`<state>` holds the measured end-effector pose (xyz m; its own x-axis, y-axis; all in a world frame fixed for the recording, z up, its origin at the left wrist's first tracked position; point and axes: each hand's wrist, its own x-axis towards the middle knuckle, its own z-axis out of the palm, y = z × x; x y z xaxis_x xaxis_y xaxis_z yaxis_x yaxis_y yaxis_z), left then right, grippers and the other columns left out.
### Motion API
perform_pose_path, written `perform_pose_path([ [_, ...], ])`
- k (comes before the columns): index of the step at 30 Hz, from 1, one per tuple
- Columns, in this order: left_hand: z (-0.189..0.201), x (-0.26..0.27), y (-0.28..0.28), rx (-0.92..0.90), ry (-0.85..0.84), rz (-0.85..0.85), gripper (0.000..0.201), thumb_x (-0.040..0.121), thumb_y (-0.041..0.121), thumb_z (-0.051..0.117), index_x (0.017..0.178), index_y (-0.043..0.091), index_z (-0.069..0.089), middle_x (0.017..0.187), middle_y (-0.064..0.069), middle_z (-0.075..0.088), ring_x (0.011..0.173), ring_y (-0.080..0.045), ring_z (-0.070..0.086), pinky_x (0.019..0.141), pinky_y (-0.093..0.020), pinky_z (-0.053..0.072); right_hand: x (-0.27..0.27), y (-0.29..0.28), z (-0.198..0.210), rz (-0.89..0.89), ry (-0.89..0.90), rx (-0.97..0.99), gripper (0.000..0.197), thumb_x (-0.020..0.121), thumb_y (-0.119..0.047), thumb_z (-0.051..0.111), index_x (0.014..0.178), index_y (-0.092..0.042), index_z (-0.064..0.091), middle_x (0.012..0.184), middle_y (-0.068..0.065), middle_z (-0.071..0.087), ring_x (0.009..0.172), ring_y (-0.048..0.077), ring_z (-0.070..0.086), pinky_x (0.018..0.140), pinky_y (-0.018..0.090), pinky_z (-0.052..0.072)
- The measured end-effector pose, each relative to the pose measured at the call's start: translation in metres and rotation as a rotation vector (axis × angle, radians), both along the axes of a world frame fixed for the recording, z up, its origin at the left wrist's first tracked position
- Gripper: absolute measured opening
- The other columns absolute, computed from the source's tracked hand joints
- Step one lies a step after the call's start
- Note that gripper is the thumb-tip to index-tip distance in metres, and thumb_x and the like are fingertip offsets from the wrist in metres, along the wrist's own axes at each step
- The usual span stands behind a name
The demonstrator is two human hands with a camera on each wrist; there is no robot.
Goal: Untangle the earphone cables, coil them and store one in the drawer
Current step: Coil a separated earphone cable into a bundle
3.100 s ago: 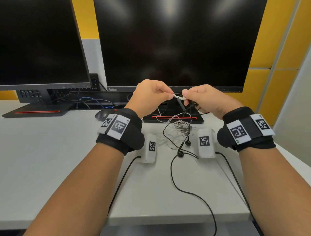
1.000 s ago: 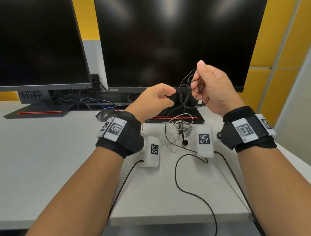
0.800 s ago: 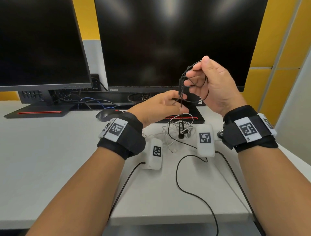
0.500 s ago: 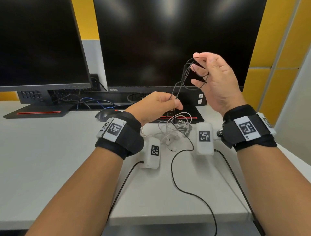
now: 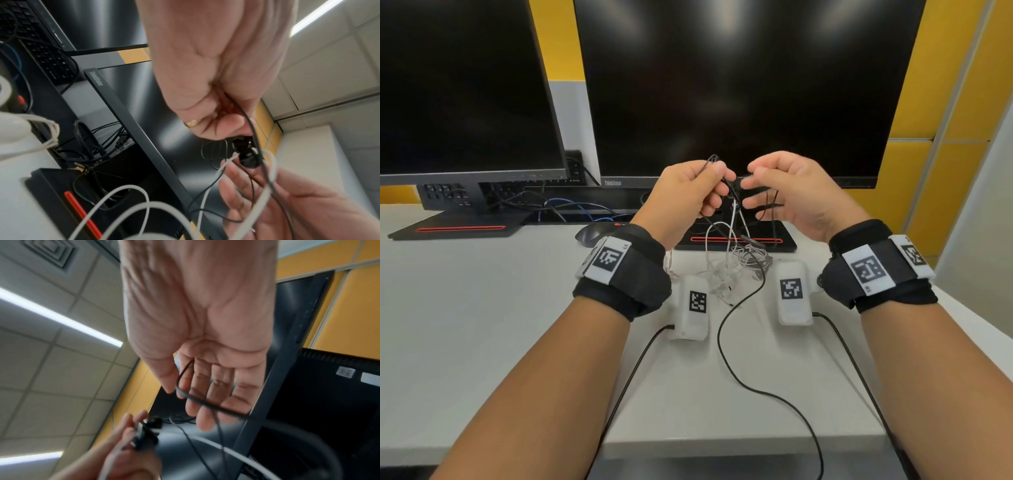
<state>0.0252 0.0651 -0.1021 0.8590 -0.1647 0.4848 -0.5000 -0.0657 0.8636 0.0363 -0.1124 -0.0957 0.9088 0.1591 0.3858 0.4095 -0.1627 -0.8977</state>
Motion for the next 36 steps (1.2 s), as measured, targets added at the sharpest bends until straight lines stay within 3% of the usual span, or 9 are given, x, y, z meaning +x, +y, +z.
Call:
perform_pose_path([
  [3, 0.002, -0.002, 0.0, -0.115, 0.029, -0.061, 0.026, 0.104, 0.019, 0.04, 0.091, 0.012, 0.062, 0.067, 0.005, 0.056, 0.057, -0.004, 0.049, 0.056, -0.016, 0.043, 0.0, 0.001, -0.002, -0.007, -0.026, -0.124, 0.013, 0.097, -0.011, 0.055, 0.1, -0.018, 0.065, 0.097, 0.004, 0.069, 0.08, 0.014, 0.069, 0.072, 0.031, 0.055],
  [6, 0.003, -0.002, -0.001, -0.127, 0.032, -0.068, 0.026, 0.104, 0.019, 0.039, 0.093, 0.011, 0.061, 0.067, 0.004, 0.059, 0.058, -0.005, 0.051, 0.058, -0.017, 0.044, -0.002, 0.0, -0.001, 0.094, -0.001, -0.094, 0.02, 0.096, -0.005, 0.05, 0.089, -0.017, 0.065, 0.091, 0.002, 0.068, 0.081, 0.015, 0.067, 0.072, 0.032, 0.052],
  [11, 0.004, -0.002, -0.001, -0.135, 0.05, -0.048, 0.025, 0.104, 0.019, 0.039, 0.096, 0.008, 0.06, 0.067, 0.003, 0.059, 0.056, -0.004, 0.052, 0.056, -0.016, 0.045, -0.004, 0.003, -0.001, 0.126, -0.024, -0.124, 0.006, 0.092, -0.017, 0.064, 0.09, -0.016, 0.069, 0.078, -0.005, 0.069, 0.073, 0.011, 0.063, 0.07, 0.029, 0.047],
  [15, 0.001, -0.001, 0.001, -0.044, 0.032, -0.011, 0.026, 0.103, 0.021, 0.042, 0.092, 0.012, 0.063, 0.065, 0.005, 0.056, 0.056, -0.004, 0.049, 0.054, -0.015, 0.043, -0.004, 0.006, -0.001, 0.061, -0.049, -0.132, 0.009, 0.092, -0.011, 0.063, 0.084, -0.012, 0.068, 0.078, -0.001, 0.071, 0.071, 0.009, 0.066, 0.068, 0.027, 0.048],
  [19, -0.002, 0.001, 0.001, 0.039, -0.04, 0.083, 0.025, 0.101, 0.024, 0.048, 0.089, 0.02, 0.07, 0.073, 0.006, 0.055, 0.066, -0.002, 0.049, 0.062, -0.015, 0.045, -0.005, 0.007, -0.001, 0.131, 0.001, -0.069, 0.008, 0.089, -0.008, 0.067, 0.09, -0.015, 0.061, 0.09, 0.011, 0.07, 0.08, 0.017, 0.07, 0.071, 0.029, 0.052],
  [24, -0.001, -0.002, 0.001, -0.055, -0.055, 0.027, 0.023, 0.101, 0.022, 0.048, 0.094, 0.019, 0.07, 0.077, 0.006, 0.06, 0.07, -0.001, 0.056, 0.07, -0.017, 0.049, -0.007, 0.011, -0.003, 0.174, 0.009, -0.069, 0.013, 0.089, -0.003, 0.066, 0.094, -0.013, 0.06, 0.076, 0.001, 0.071, 0.074, 0.015, 0.069, 0.068, 0.027, 0.052],
  [27, 0.0, -0.004, 0.0, -0.069, -0.058, 0.004, 0.021, 0.101, 0.02, 0.048, 0.095, 0.017, 0.068, 0.08, 0.006, 0.066, 0.073, -0.001, 0.062, 0.072, -0.017, 0.051, -0.008, 0.013, -0.002, 0.175, 0.007, -0.049, 0.013, 0.09, 0.004, 0.06, 0.094, -0.009, 0.063, 0.076, 0.006, 0.071, 0.071, 0.015, 0.069, 0.066, 0.023, 0.055],
  [33, 0.0, -0.005, -0.002, -0.096, -0.05, -0.008, 0.019, 0.1, 0.017, 0.049, 0.096, 0.015, 0.067, 0.085, 0.0, 0.068, 0.078, -0.01, 0.064, 0.074, -0.027, 0.058, -0.011, 0.013, -0.001, 0.288, 0.117, 0.088, 0.015, 0.092, 0.001, 0.058, 0.103, -0.009, 0.055, 0.084, 0.012, 0.071, 0.082, 0.026, 0.073, 0.072, 0.035, 0.06],
  [36, -0.001, -0.005, -0.003, -0.072, -0.091, 0.024, 0.02, 0.099, 0.018, 0.051, 0.094, 0.016, 0.069, 0.087, -0.002, 0.068, 0.08, -0.014, 0.063, 0.081, -0.036, 0.057, -0.011, 0.018, -0.004, 0.297, 0.121, 0.106, 0.018, 0.089, 0.0, 0.063, 0.1, -0.01, 0.053, 0.078, 0.009, 0.071, 0.081, 0.027, 0.073, 0.07, 0.033, 0.059],
])
